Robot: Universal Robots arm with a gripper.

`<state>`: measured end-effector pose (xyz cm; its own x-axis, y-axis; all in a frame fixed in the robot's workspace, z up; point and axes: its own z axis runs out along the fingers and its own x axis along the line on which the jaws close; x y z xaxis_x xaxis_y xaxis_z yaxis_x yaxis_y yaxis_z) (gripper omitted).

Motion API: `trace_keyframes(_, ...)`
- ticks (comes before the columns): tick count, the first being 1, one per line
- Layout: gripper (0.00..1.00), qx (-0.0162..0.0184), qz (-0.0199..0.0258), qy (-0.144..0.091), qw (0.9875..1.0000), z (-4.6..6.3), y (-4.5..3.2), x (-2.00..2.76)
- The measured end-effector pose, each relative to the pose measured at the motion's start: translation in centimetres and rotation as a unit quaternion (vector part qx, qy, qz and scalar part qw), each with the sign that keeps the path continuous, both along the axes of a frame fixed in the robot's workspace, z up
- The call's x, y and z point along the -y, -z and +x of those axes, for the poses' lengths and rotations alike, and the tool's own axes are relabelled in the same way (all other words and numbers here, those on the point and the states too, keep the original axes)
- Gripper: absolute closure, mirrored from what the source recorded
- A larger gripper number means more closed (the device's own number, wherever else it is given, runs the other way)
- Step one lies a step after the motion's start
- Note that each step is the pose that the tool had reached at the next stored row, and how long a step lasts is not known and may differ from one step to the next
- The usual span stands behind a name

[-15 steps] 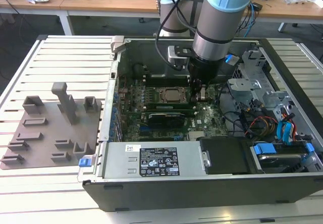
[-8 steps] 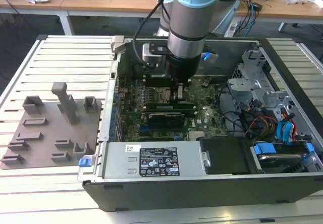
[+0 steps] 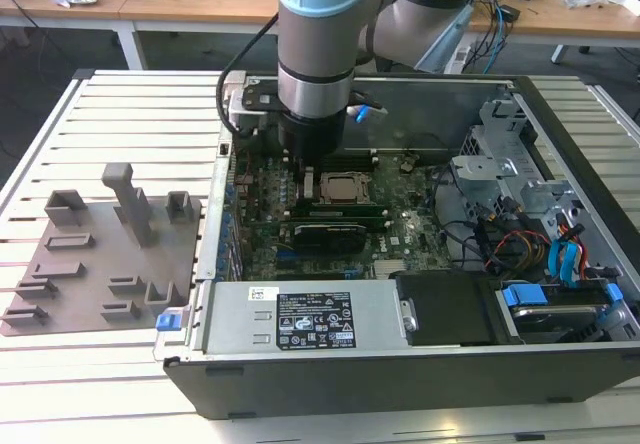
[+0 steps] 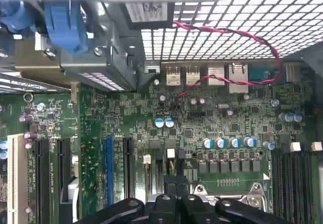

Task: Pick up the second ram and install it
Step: 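Press down the second ram until it locks into place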

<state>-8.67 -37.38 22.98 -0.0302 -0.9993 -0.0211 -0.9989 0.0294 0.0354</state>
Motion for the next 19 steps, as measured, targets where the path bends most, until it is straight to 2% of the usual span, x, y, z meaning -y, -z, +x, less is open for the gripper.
trace_keyframes(4,0.9,0.0005,0.0007,0.0,1.0,0.0,0.09,-0.03)
trace_keyframes(6,0.9,0.0001,0.0003,0.0,1.0,0.1,-1.28,-0.02)
trace_keyframes(7,0.9,-0.0025,0.0007,0.0,1.0,0.6,-1.46,-0.02)
trace_keyframes(8,0.9,-0.0115,0.0012,0.0,0.9999,1.7,-1.48,-0.02)
trace_keyframes(9,0.9,-0.0234,0.0017,0.0,0.9997,3.1,-1.48,-0.01)
trace_keyframes(11,0.9,-0.0349,0.0018,0.0,0.9994,4.8,-1.48,-0.01)
trace_keyframes(12,0.9,-0.039,0.0019,0.0,0.9992,5.7,-1.47,-0.01)
trace_keyframes(13,0.9,-0.0419,0.0017,0.0,0.9991,6.4,-1.55,-0.01)
trace_keyframes(15,0.9,-0.0427,0.0018,0.0,0.9991,6.6,-3.01,-0.03)
trace_keyframes(16,0.9,-0.0427,0.0018,0.0,0.9991,6.6,-3.45,-0.03)
trace_keyframes(19,0.9,-0.0428,0.0018,0.0,0.9991,6.6,-3.6,-0.03)
